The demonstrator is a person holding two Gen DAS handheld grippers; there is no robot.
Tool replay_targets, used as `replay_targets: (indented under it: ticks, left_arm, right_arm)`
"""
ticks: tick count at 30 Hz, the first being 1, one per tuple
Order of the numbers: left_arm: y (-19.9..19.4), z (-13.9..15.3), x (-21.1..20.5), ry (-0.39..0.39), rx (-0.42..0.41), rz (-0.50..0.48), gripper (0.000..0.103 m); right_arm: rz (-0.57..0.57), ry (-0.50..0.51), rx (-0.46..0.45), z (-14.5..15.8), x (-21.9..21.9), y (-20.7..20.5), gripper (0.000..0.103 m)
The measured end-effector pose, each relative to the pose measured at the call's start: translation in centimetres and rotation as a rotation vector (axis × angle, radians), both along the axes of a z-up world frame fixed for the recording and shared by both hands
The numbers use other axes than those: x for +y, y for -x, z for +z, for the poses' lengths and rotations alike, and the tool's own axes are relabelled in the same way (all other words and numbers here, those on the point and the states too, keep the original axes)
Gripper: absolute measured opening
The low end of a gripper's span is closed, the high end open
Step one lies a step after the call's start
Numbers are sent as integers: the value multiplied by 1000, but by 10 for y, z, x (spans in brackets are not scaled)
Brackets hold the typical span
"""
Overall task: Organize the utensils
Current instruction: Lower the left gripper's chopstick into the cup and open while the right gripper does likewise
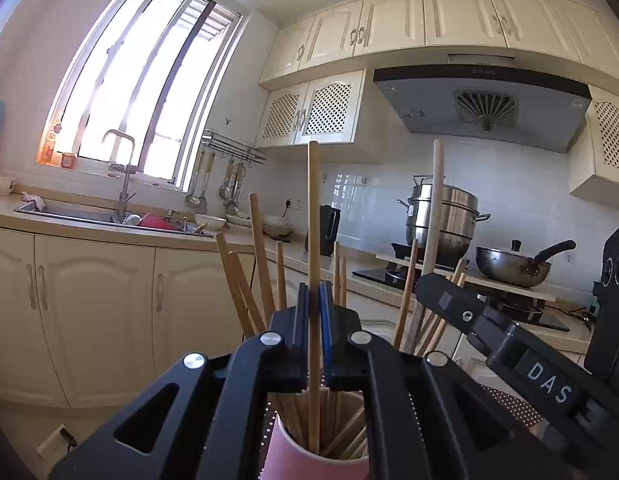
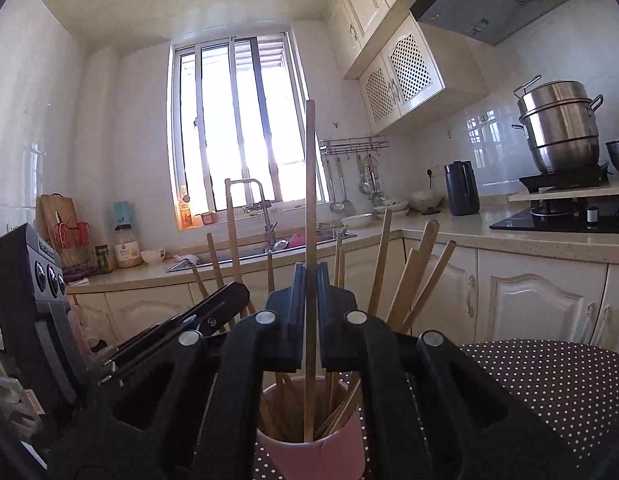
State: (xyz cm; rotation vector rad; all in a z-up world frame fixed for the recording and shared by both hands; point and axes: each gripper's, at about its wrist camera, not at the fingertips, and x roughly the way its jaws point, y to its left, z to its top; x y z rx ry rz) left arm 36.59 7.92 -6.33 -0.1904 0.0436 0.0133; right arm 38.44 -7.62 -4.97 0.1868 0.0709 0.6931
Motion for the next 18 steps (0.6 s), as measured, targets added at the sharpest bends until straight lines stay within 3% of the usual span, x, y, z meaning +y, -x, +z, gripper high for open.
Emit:
replay_targets:
  ticks: [11,18]
  left_arm:
    - [15,-20,-3,-39,130,-37,6]
    - [20,-23,-4,-88,177,-39,6]
  right_arm:
    - [-21,119,49,-21,9,19,6]
    - [-27,136,96,-33,11,20,6]
